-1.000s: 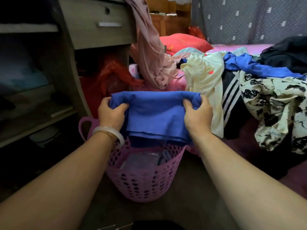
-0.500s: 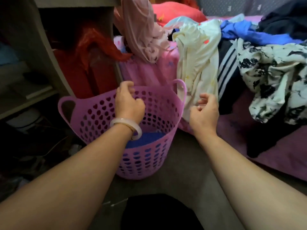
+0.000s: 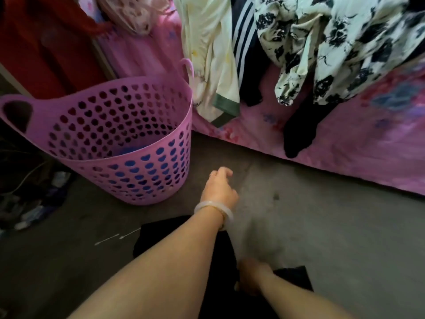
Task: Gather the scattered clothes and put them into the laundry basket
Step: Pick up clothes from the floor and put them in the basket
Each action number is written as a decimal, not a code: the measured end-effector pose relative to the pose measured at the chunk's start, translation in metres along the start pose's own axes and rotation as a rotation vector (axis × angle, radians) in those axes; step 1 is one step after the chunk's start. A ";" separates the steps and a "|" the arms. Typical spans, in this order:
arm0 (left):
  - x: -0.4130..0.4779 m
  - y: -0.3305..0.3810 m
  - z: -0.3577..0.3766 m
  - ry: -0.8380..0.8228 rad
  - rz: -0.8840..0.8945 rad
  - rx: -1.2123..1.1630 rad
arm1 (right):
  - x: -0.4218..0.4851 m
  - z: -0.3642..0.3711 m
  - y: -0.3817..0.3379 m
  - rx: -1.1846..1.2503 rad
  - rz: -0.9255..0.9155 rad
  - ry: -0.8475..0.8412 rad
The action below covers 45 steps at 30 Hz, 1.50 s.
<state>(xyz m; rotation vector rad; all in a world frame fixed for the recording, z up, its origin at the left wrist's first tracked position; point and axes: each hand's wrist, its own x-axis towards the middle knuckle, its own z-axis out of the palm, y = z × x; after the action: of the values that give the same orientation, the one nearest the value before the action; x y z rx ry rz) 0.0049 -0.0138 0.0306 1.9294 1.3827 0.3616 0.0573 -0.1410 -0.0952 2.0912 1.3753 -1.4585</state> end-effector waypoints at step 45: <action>0.003 0.104 -0.076 -0.322 0.341 0.000 | -0.162 -0.236 -0.005 1.257 -0.313 0.445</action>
<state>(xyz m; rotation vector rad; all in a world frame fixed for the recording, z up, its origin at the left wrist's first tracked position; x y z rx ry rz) 0.0339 0.0014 0.1552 2.1154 0.8494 0.1973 0.1855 -0.0757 0.1522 3.1575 0.9729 -2.5382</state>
